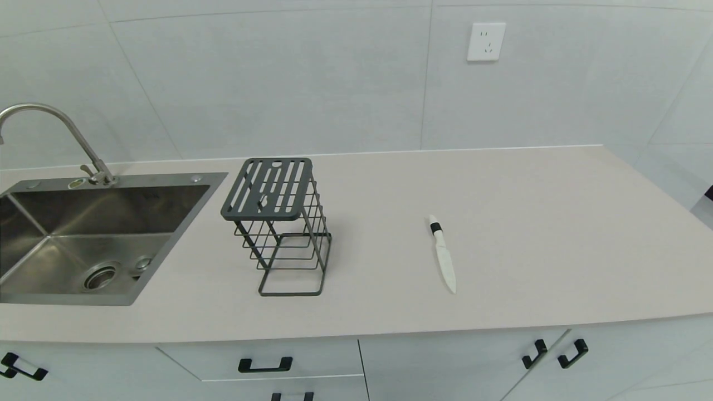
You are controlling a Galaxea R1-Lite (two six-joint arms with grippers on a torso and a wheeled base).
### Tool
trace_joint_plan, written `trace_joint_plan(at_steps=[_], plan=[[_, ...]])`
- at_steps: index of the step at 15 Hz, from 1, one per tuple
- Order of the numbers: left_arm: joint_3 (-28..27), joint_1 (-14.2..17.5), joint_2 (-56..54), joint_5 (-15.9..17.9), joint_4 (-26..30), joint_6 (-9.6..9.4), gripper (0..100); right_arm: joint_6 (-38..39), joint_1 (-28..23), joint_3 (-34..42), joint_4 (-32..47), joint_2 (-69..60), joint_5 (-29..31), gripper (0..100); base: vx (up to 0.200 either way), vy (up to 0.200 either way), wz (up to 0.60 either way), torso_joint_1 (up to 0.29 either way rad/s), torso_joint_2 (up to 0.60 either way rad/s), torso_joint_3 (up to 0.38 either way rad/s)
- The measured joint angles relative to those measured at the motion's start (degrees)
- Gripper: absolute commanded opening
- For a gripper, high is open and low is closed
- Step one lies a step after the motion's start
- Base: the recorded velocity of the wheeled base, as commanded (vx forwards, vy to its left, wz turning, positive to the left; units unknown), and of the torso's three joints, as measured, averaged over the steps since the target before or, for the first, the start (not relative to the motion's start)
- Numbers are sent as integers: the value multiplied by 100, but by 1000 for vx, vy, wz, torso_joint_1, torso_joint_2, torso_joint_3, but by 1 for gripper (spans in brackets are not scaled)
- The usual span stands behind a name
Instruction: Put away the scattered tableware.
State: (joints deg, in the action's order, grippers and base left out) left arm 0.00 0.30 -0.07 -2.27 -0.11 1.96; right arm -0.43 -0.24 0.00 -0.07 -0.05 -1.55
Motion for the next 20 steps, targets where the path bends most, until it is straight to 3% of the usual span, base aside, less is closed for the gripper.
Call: trace_joint_plan(at_steps=[3, 13, 18, 20], plan=[[0, 2, 0, 2, -13, 0, 100, 0, -2, 0, 0, 0, 7, 100, 0, 200, 0, 253, -486, -245], [0, -4, 0, -11, -2, -2, 100, 2, -2, 0, 0, 0, 7, 100, 0, 0, 0, 52, -95, -47], [0, 0, 0, -9, -13, 2, 100, 2, -5, 0, 0, 0, 7, 100, 200, 0, 0, -1, 0, 1], [-2, 2, 0, -7, -16, 2, 100, 0, 0, 0, 0, 0, 7, 100, 0, 0, 0, 0, 0, 0]])
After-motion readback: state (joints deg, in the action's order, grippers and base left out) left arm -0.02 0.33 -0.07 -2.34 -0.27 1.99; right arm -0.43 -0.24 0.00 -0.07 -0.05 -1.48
